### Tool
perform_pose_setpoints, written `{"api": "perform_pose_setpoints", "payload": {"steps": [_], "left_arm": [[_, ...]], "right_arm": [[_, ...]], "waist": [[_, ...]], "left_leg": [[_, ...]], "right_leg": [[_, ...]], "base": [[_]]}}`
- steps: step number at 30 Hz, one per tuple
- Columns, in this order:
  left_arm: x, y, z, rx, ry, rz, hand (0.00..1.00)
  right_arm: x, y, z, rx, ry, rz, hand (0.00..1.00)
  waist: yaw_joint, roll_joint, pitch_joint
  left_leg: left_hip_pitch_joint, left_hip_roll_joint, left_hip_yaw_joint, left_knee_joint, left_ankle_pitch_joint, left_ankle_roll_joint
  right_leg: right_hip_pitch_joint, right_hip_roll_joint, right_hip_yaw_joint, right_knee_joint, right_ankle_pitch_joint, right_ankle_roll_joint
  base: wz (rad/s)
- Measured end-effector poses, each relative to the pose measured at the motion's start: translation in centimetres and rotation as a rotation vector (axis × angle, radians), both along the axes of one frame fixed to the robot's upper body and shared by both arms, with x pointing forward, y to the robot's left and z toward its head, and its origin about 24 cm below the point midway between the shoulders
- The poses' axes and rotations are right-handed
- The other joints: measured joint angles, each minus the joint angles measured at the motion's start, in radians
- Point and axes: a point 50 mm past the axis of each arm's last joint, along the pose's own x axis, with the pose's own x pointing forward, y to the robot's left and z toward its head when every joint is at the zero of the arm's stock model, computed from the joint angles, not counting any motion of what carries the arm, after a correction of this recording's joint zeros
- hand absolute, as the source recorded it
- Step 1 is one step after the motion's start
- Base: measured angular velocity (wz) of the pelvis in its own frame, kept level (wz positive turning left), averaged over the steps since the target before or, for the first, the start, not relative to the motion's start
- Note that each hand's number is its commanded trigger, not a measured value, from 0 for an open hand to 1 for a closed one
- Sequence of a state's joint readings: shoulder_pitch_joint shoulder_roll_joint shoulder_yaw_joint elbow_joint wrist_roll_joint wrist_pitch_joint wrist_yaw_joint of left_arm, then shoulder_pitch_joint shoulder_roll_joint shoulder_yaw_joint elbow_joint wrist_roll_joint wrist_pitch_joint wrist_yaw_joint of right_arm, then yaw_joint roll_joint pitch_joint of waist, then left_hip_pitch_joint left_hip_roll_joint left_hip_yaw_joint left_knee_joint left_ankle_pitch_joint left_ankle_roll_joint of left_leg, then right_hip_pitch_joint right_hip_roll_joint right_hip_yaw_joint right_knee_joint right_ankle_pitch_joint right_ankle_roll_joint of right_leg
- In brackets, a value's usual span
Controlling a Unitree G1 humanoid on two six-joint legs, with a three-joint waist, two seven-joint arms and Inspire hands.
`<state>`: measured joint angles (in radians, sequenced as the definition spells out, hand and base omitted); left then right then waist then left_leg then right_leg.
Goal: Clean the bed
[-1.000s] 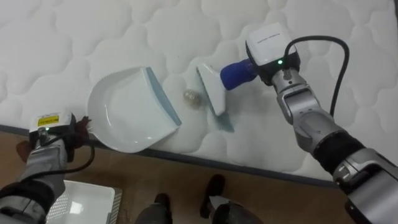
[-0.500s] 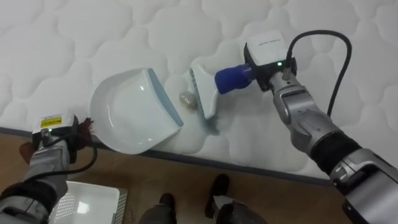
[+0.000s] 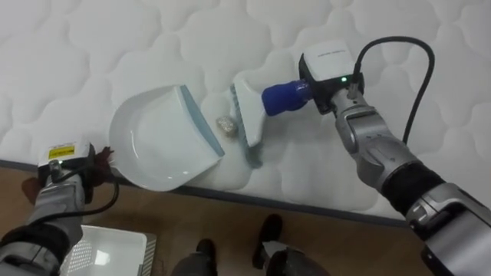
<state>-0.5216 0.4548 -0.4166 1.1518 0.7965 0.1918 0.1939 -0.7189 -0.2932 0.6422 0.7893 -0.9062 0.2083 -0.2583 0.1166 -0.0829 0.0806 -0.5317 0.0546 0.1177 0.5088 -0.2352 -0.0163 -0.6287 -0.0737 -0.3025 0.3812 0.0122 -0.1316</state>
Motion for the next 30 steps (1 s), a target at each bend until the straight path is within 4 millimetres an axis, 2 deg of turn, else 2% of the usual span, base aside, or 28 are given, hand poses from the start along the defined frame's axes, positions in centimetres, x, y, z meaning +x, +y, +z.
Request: {"api": "perform_pose_setpoints", "payload": {"steps": [5,9,15,22,30], "left_arm": [[-0.1,-0.1,-0.2,-0.001,0.009,0.001,1.00],[-0.1,-0.3,-0.3,-0.004,0.006,-0.006,1.00],[-0.1,-0.4,-0.3,0.001,-0.004,-0.019,1.00],[-0.1,-0.7,-0.5,-0.002,0.002,-0.024,1.00],[-0.3,-0.9,-0.9,-0.016,0.012,-0.015,1.00]], "right_arm": [[-0.1,0.4,-0.3,0.038,0.017,0.007,1.00],[-0.2,0.6,-0.4,0.062,0.046,0.018,1.00],[-0.2,1.1,-0.4,0.136,0.070,0.040,1.00],[-0.5,4.0,-0.3,0.282,0.111,0.113,1.00],[-0.5,4.4,-0.4,0.315,0.160,0.125,1.00]], "waist": [[0.000,0.005,0.0005],[-0.001,0.018,0.0004],[-0.002,0.020,0.0008],[-0.003,0.027,0.0003],[-0.004,0.029,-0.0001]], "left_leg": [[0.022,-0.004,0.002,-0.022,0.005,-0.001],[0.023,-0.007,0.003,-0.026,0.008,0.000],[0.021,-0.009,0.003,-0.022,0.009,0.002],[0.020,-0.009,0.003,-0.006,0.007,0.006],[0.020,-0.011,0.018,-0.007,0.005,0.011]], "right_leg": [[0.016,-0.004,0.001,-0.001,-0.004,-0.002],[0.015,-0.008,0.001,0.000,-0.005,0.000],[0.015,-0.012,0.000,0.004,-0.006,0.001],[0.013,-0.017,-0.001,0.016,-0.012,0.004],[0.008,-0.027,-0.002,0.024,-0.013,0.006]], "base": [[0.00],[0.00],[0.01],[0.00],[0.00]]}}
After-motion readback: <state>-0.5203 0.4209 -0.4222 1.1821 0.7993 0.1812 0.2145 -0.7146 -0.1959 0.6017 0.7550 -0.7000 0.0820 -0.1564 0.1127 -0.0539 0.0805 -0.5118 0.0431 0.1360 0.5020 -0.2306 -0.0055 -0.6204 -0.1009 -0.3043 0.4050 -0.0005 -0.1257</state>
